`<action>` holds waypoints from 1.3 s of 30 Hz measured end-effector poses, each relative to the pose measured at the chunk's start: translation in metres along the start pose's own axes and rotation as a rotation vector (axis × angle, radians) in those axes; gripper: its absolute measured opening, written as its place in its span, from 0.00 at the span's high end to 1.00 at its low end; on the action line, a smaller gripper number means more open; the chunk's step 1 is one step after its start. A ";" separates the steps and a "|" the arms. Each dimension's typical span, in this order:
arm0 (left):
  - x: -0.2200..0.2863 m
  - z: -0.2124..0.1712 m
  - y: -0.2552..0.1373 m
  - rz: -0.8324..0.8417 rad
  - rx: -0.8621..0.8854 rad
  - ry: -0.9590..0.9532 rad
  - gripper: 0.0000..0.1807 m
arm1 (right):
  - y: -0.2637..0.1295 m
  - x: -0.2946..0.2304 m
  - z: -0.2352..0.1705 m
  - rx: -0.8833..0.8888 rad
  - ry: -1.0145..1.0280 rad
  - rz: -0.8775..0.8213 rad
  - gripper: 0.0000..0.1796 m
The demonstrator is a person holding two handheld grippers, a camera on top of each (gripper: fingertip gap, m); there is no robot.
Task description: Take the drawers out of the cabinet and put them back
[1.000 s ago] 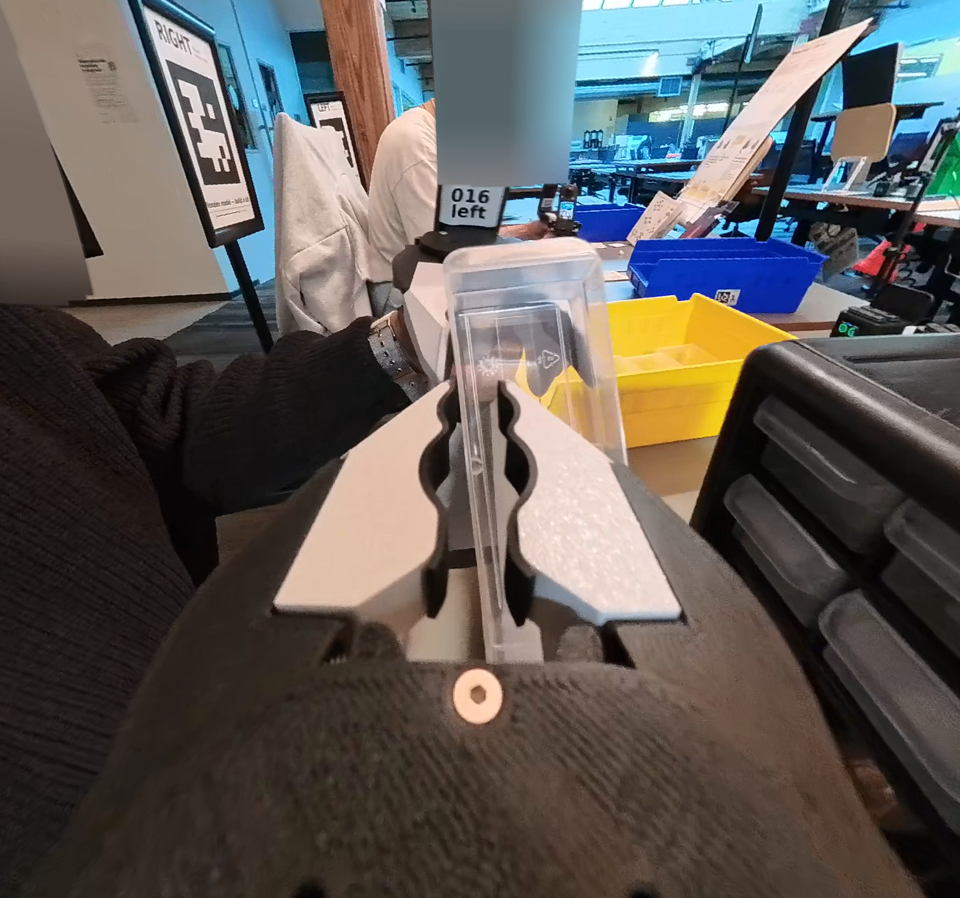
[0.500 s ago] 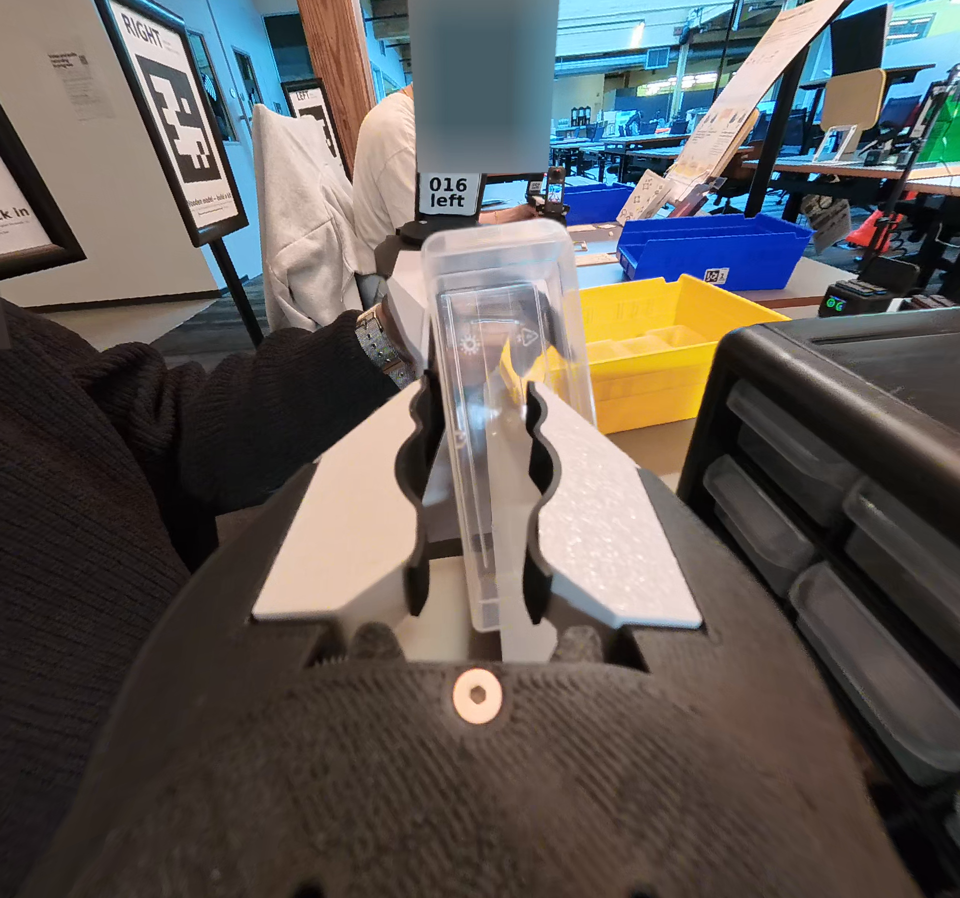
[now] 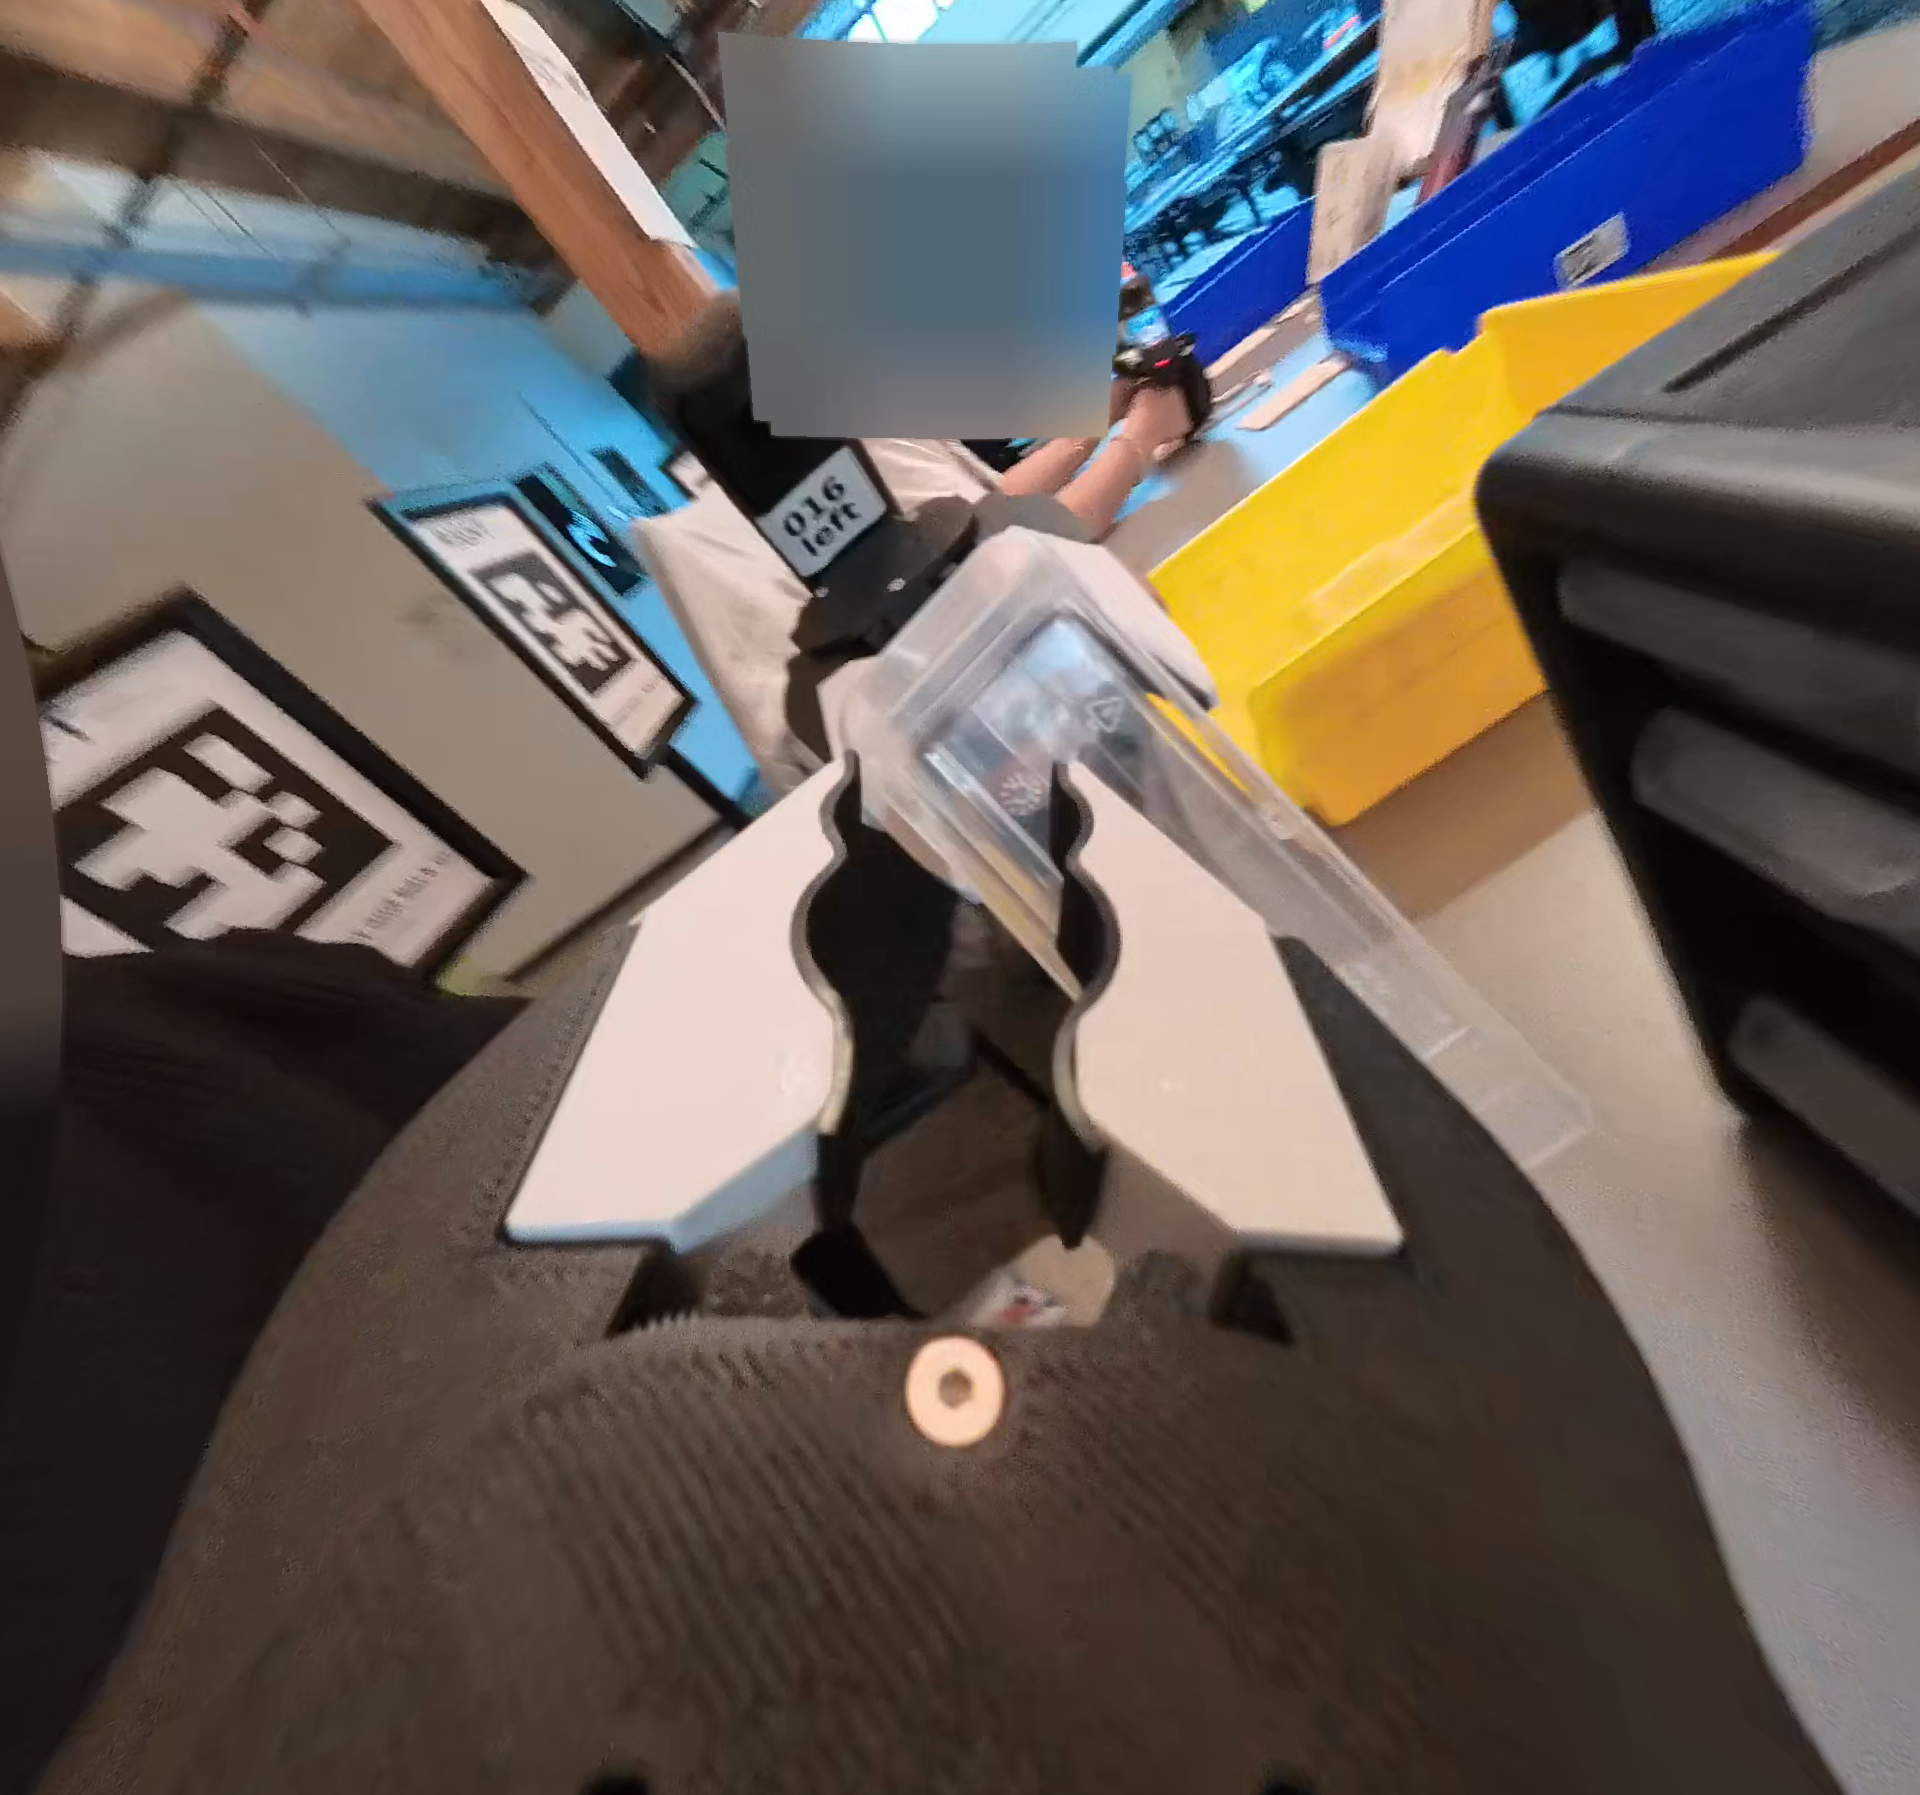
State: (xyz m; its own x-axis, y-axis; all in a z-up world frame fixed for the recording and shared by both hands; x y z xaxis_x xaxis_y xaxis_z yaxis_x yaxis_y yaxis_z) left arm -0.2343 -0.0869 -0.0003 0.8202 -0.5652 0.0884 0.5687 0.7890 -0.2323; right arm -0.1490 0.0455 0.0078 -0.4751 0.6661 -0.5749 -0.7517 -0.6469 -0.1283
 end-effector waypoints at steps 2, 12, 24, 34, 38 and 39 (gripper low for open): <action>0.001 0.001 0.002 0.016 -0.039 0.008 0.67 | 0.000 0.000 0.000 -0.007 0.086 0.053 0.81; 0.009 -0.001 0.023 0.120 -0.254 0.119 0.67 | 0.009 -0.001 -0.007 -0.037 0.095 0.034 0.86; 0.033 0.022 -0.014 -0.001 -0.090 -0.004 0.60 | 0.005 -0.023 -0.011 -0.160 -0.102 0.071 0.92; 0.017 0.043 -0.110 0.436 0.231 -0.069 0.68 | 0.013 -0.032 -0.058 -0.550 -0.573 0.067 0.93; -0.019 0.008 -0.105 0.495 0.193 -0.400 0.67 | 0.017 -0.021 -0.071 -0.645 -0.675 -0.010 0.93; -0.030 0.000 -0.099 0.491 0.206 -0.454 0.67 | 0.018 -0.020 -0.075 -0.667 -0.697 -0.021 0.93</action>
State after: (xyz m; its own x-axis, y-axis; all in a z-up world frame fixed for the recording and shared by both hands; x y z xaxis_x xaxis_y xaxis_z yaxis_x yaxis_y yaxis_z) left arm -0.3146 -0.1479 0.0201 0.9042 -0.0104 0.4271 0.0889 0.9824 -0.1643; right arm -0.1190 -0.0067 -0.0435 -0.7910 0.6116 0.0139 -0.4507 -0.5673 -0.6893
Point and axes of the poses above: each gripper's, where its closed fingertips meet, y out along the fingers, z out of its top, x = y × z across the jaws, the point moved 8 cm from there along -y, back along the fingers, and after that the axes turned 15 degrees about -z, right-handed, at the moved point
